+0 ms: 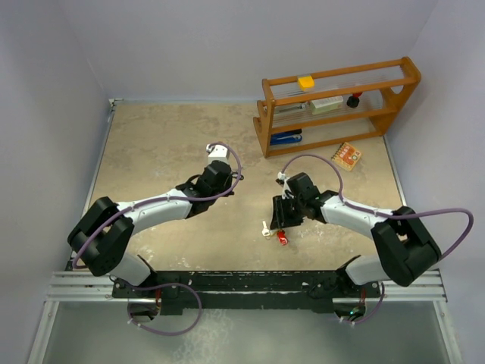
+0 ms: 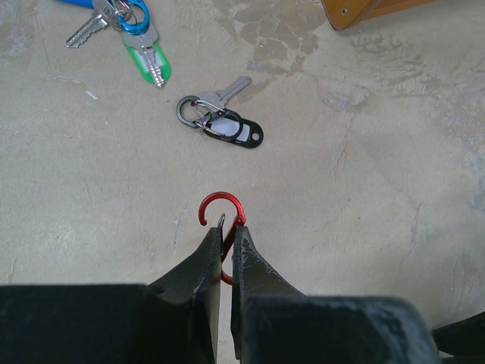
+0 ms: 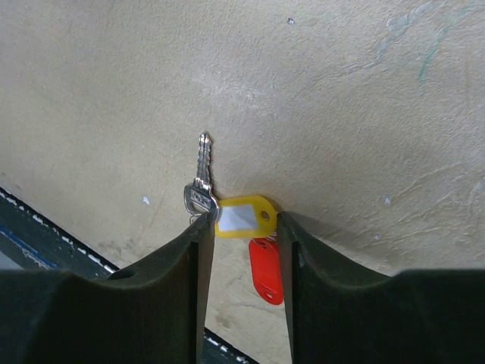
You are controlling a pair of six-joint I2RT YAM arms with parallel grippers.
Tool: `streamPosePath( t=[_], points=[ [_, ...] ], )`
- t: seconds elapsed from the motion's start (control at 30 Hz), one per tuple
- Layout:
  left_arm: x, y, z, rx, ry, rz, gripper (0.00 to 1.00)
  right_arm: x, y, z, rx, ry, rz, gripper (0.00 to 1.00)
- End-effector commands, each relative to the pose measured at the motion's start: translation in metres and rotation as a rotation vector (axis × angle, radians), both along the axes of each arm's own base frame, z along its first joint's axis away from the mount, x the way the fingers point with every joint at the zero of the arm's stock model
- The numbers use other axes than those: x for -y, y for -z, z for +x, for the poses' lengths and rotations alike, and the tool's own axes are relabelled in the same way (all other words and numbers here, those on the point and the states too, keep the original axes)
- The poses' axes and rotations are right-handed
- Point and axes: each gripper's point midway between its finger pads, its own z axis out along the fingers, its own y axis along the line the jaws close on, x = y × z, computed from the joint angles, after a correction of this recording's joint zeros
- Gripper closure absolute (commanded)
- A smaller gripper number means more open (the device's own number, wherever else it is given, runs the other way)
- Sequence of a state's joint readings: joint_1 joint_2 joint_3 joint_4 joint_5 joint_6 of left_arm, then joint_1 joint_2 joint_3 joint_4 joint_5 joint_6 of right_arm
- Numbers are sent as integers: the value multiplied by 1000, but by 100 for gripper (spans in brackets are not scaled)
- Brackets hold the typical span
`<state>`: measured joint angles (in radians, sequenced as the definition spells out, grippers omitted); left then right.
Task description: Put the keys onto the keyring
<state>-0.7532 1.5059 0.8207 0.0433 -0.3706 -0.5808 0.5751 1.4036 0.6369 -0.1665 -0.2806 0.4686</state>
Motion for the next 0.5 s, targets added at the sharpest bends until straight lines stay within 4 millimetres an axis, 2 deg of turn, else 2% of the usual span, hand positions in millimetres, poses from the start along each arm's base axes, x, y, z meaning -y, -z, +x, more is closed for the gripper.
streamPosePath(
  t=[0.0,0.27,0.37,0.47],
  points=[
    [3,-11,6,40,5,-26,100,-3,3,-4,-21,4,20,61],
    [2,-8,6,35,3,-22,100,-6,-2,8,38,23,35,93],
    [1,-7,6,34,0,-20,100,-9,-12,17,95,28,60,99],
    [1,-7,6,34,0,-18,100,-12,-27,27,167,39,94,100]
  ],
)
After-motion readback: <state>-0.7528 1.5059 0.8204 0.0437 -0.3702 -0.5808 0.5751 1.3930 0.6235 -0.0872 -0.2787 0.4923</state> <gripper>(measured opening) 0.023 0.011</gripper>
